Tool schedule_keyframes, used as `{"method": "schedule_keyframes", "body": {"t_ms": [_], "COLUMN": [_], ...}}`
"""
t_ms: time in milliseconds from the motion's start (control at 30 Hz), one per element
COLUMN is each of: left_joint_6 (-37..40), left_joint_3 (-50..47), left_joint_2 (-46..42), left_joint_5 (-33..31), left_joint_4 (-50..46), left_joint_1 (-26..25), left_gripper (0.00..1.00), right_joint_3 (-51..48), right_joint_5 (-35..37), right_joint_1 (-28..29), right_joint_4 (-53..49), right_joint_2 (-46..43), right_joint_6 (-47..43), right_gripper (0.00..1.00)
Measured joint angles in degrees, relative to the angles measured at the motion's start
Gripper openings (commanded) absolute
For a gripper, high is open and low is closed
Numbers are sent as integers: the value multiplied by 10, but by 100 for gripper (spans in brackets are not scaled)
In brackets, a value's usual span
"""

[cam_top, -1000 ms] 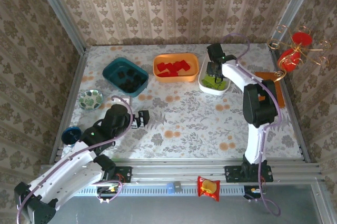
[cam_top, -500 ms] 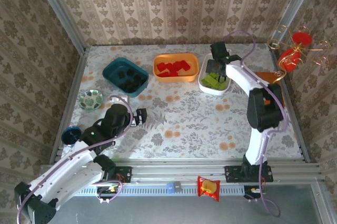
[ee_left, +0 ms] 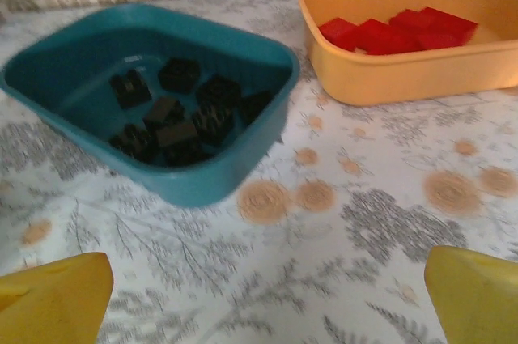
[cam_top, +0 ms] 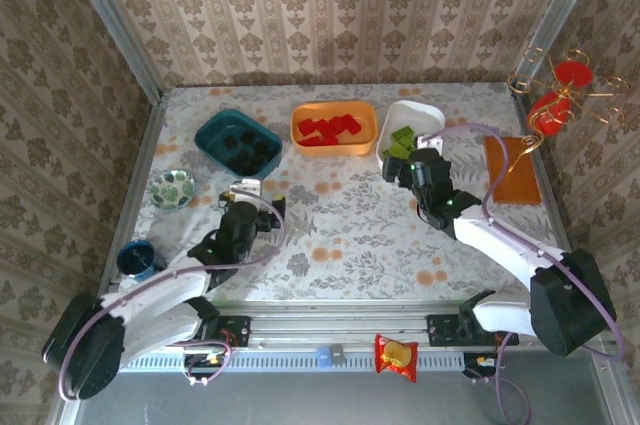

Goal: Sort the legos into containers by color
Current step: Reset both arms

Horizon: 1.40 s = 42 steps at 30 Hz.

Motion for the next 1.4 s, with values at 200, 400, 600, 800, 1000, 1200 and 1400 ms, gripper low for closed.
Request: {"method": "schedule_keyframes", "body": {"t_ms": [200,400,600,800,1000,1200,1400], "left_joint_6": [129,143,149,163,170,156,151], "left_joint_3": [44,96,94,20,3,-3,-3], "left_joint_2": [143,149,209,278,323,323,323], "left_joint_5": [-28,37,101,178,231,195,189], "left_joint_4": [158,148,155,268,330,384,386], "left_joint_1": [64,262,346,358,372,379,384], "left_gripper": [100,100,100,100,100,100,100], "right_joint_3": [-10,-10,-10,-49,-110,-142,-189], "right_joint_5": [25,26,26,1,-49,-90,-142], "right_joint_1": [-6,-38,-73,-130,-189,-207,-235], "right_joint_4": [24,32,29,67,153,244,364], "right_joint_2": [-22,-31,-34,-78,-92,9,113], "right_joint_6": [0,-5,-9,-57,-140,-183,-186], "right_gripper": [100,100,100,100,100,100,100]}}
